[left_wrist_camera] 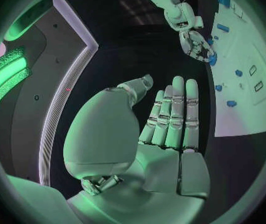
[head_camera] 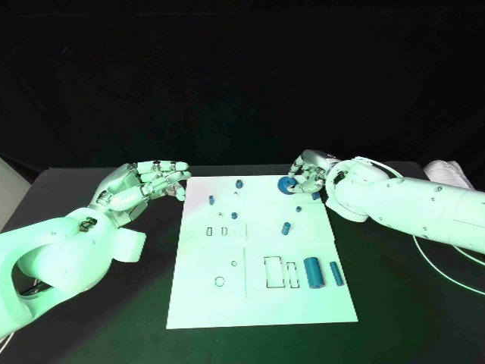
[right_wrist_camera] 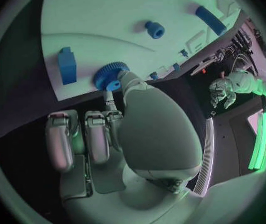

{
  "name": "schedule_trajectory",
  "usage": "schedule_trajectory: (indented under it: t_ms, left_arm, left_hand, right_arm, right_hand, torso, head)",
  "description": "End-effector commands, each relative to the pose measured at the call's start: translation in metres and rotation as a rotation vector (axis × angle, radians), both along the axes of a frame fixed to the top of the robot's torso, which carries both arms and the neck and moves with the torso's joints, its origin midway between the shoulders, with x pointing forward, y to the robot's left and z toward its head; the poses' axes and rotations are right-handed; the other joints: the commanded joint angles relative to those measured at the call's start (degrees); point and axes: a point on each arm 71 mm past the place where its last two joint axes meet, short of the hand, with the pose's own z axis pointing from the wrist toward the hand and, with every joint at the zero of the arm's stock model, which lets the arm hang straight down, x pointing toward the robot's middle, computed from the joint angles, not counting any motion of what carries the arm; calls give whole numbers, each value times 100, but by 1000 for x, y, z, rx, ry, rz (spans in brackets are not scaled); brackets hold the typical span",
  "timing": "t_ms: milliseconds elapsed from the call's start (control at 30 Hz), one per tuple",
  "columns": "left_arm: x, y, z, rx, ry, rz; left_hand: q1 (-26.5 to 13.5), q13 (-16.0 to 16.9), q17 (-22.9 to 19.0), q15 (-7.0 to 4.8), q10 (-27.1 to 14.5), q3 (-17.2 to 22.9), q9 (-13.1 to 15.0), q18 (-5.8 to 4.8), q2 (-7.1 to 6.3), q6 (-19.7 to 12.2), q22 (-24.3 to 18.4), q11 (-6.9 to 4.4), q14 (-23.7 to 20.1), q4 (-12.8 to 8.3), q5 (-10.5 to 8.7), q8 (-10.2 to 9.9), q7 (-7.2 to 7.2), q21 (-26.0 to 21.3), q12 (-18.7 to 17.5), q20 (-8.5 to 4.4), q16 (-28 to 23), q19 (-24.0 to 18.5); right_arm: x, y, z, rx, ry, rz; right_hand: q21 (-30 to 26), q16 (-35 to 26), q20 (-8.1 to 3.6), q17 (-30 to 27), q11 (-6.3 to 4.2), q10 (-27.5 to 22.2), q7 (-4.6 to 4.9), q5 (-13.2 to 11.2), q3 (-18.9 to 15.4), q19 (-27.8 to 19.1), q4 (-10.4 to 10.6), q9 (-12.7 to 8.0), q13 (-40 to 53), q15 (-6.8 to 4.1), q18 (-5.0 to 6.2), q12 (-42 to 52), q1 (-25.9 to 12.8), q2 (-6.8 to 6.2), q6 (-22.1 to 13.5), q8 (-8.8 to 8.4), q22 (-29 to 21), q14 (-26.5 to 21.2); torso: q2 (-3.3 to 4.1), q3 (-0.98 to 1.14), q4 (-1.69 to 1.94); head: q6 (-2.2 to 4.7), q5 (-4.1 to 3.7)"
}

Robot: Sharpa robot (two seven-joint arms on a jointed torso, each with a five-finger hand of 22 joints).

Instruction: Assemble the parts on the task board

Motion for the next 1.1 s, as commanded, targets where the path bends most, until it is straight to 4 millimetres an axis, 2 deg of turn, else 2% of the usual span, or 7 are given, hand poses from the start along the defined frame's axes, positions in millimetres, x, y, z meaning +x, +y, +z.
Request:
schedule_trajectory:
  t_ms: [33, 433, 567, 767, 867, 1100]
  left_arm:
    - [0, -2, 1, -6, -7, -21]
    - [1, 0, 1, -4, -5, -18]
    - [1, 0, 0, -4, -5, -17]
    - [2, 0, 0, -4, -5, -19]
    - [2, -1, 0, -4, -5, -20]
    - [3, -4, 0, -5, -3, -26]
  left_hand:
    - [-27, 7, 5, -19, -54, 14, 8, 69, 9, -39, 5, 1, -39, -36, 15, -23, 5, 20, 0, -8, 27, -30]
    - [-25, 7, 7, -20, -55, 16, 9, 69, 13, -39, 6, 1, -41, -38, 16, -23, 5, 23, 1, -8, 29, -32]
    - [-25, 7, 7, -20, -55, 16, 9, 69, 13, -39, 6, 1, -41, -38, 16, -23, 5, 23, 1, -8, 29, -32]
    - [-25, 7, 7, -20, -55, 16, 9, 69, 13, -39, 6, 1, -41, -38, 16, -23, 5, 23, 1, -8, 29, -32]
    - [-25, 7, 7, -20, -55, 16, 9, 69, 13, -39, 6, 1, -41, -38, 16, -23, 5, 23, 1, -8, 29, -32]
    - [-18, 8, 12, -21, -56, 21, 12, 70, 18, -39, 10, 0, -49, -47, 16, -24, 3, 32, 2, -7, 35, -38]
  right_arm:
    - [-3, 2, 3, -30, -89, -5]
    - [-21, 24, 19, -15, -187, 57]
    - [-29, 41, 23, -10, -199, 103]
    - [-35, 66, 24, -28, -207, 168]
    - [-36, 80, 23, -36, -212, 197]
    - [-32, 103, 19, -53, -210, 230]
  right_hand:
    - [38, 28, -31, 1117, -62, 320, -30, 53, 189, 527, -11, 11, 1161, -42, -80, 44, -38, 12, 88, 46, 1365, 525]
    - [108, 37, -42, 1144, -69, 347, -36, 39, 450, 580, -35, -5, 1195, -50, -103, 68, -90, -61, 122, 34, 1448, 530]
    - [132, 41, -44, 1155, -71, 360, -39, 24, 496, 598, -42, -6, 1211, -52, -111, 81, -107, -83, 134, 35, 1476, 533]
    - [141, 41, -45, 1153, -71, 366, -40, -36, 573, 604, -43, -9, 1219, -53, -114, 86, -163, -121, 148, 32, 1486, 532]
    - [143, 42, -45, 1157, -71, 364, -40, -40, 579, 606, -44, -9, 1216, -53, -115, 83, -166, -123, 148, 32, 1488, 533]
    - [141, 41, -46, 1155, -72, 364, -39, -58, 611, 604, -52, -12, 1217, -53, -114, 82, -173, -129, 141, 24, 1486, 532]
  torso:
    - [-4, 0, 2]
    - [-8, -9, 4]
    - [-2, -5, 7]
    - [1, -14, 17]
    - [2, -10, 6]
    - [1, -15, 20]
  head:
    - [0, -4]
    - [8, -2]
    - [7, 2]
    - [-5, 17]
    - [-14, 37]
    - [-38, 58]
